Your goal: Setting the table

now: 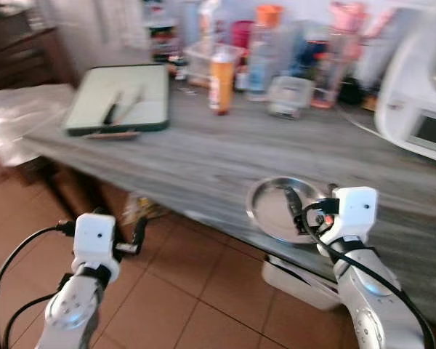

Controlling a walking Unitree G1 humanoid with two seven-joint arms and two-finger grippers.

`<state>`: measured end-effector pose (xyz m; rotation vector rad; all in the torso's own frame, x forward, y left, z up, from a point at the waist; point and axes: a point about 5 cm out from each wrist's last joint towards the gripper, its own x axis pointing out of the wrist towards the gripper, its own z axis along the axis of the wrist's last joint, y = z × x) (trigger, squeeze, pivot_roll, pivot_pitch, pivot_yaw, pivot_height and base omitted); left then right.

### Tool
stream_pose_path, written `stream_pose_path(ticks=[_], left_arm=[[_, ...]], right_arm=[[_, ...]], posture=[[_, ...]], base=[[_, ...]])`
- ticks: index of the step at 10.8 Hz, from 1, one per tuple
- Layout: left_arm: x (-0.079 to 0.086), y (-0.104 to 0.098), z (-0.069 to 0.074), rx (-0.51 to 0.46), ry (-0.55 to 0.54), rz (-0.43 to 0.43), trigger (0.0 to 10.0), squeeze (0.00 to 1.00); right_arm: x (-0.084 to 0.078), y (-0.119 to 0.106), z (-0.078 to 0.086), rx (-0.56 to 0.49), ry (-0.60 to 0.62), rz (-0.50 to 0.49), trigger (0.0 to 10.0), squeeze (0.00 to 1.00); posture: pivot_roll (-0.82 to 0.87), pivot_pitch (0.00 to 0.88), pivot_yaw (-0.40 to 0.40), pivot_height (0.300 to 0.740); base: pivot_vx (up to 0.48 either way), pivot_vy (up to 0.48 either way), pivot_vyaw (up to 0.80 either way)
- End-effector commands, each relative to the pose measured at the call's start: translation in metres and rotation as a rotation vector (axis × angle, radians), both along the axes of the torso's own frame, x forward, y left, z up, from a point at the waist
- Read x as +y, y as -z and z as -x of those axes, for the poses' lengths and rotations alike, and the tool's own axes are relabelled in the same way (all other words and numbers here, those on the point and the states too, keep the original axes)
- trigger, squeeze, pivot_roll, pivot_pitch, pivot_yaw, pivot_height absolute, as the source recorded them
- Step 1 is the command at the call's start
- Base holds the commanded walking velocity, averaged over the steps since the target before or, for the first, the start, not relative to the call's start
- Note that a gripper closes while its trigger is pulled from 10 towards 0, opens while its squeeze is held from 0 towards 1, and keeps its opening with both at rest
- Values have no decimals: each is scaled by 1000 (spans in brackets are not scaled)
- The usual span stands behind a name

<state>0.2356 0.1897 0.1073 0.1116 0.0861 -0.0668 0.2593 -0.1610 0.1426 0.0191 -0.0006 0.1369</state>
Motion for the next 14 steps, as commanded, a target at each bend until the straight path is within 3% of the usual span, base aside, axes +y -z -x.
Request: stream_pose_path(ticks=[1,3,8,14], left_arm=[[-4,-1,-3,5,6,19,10000,0],[-15,-2,-10,25,46,71,10000,0],[-10,-1,-16,41,43,62,10000,0],[-12,-2,-21,68,60,67,10000,0]], right_arm=[[-1,0,-1,4,1,2,10000,0],[-2,-1,-2,2,12,0,10000,0],[0,1,-3,-1,10,-12,10000,0],[0,2,-2,-2,23,-15,10000,0]], posture=[[16,42,4,740],[9,39,10,740],[19,32,12,740],[20,39,21,740]], base=[[0,0,-781],[0,0,-775],[0,0,-715],[-172,0,0]])
